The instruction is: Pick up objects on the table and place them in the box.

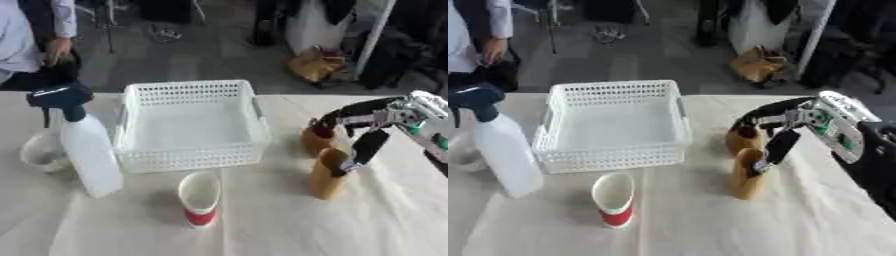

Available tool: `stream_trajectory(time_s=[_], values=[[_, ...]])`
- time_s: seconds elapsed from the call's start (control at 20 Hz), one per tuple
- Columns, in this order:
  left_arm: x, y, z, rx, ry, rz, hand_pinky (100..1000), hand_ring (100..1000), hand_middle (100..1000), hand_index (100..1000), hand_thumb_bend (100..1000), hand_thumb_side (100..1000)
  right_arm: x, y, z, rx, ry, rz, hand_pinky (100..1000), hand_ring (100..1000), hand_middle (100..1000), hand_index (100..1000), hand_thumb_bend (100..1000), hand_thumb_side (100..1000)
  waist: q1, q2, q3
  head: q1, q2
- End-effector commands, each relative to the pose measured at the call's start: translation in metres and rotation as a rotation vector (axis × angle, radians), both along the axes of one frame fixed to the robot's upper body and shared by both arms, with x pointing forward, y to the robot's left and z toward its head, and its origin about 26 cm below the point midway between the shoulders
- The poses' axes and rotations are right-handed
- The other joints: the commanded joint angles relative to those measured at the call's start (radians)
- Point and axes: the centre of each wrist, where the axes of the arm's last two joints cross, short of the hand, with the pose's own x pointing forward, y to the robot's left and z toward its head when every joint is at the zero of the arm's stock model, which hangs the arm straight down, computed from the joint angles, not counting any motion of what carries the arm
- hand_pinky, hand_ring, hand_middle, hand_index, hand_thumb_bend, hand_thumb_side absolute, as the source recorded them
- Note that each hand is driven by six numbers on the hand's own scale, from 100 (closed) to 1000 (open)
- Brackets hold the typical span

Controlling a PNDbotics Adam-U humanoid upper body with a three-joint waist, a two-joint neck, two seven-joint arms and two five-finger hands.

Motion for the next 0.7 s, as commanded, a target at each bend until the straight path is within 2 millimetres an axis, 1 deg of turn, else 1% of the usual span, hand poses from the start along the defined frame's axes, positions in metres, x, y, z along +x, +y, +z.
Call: stream_trajectory(time_s=[0.05,0.3,0.35,0.4,0.45,0.7], values=[[-0.0030,0.0019,0.0075,0.017,-0.023,0.002,1000,929,810,822,100,1000,-0.0064,-0.0080,0.0201,-0.017,-0.038,-0.011,669,918,959,1000,643,514,0.000,-0.024,-0.003,0.000,-0.002],[-0.0031,0.0021,0.0066,0.020,-0.014,0.003,1000,929,810,822,100,1000,-0.0100,-0.0068,0.0181,-0.025,-0.019,-0.004,652,904,946,1000,622,505,0.001,-0.024,-0.006,-0.001,0.003],[-0.0031,0.0022,0.0067,0.020,-0.013,0.003,1000,929,810,822,100,1000,-0.0107,-0.0069,0.0181,-0.025,-0.018,-0.005,647,898,920,1000,613,505,0.001,-0.023,-0.006,-0.001,0.003],[-0.0031,0.0022,0.0069,0.020,-0.013,0.003,1000,929,810,822,100,1000,-0.0113,-0.0069,0.0182,-0.024,-0.019,-0.007,647,898,920,1000,613,505,0.001,-0.023,-0.007,-0.001,0.003],[-0.0031,0.0022,0.0069,0.020,-0.012,0.002,1000,929,810,822,100,1000,-0.0118,-0.0068,0.0183,-0.024,-0.020,-0.009,643,882,869,1000,608,508,0.001,-0.023,-0.008,-0.001,0.003],[-0.0031,0.0021,0.0067,0.019,-0.010,0.001,1000,929,811,822,100,1000,-0.0131,-0.0061,0.0167,-0.024,-0.015,-0.012,644,875,866,1000,597,508,0.002,-0.023,-0.008,-0.003,0.003]])
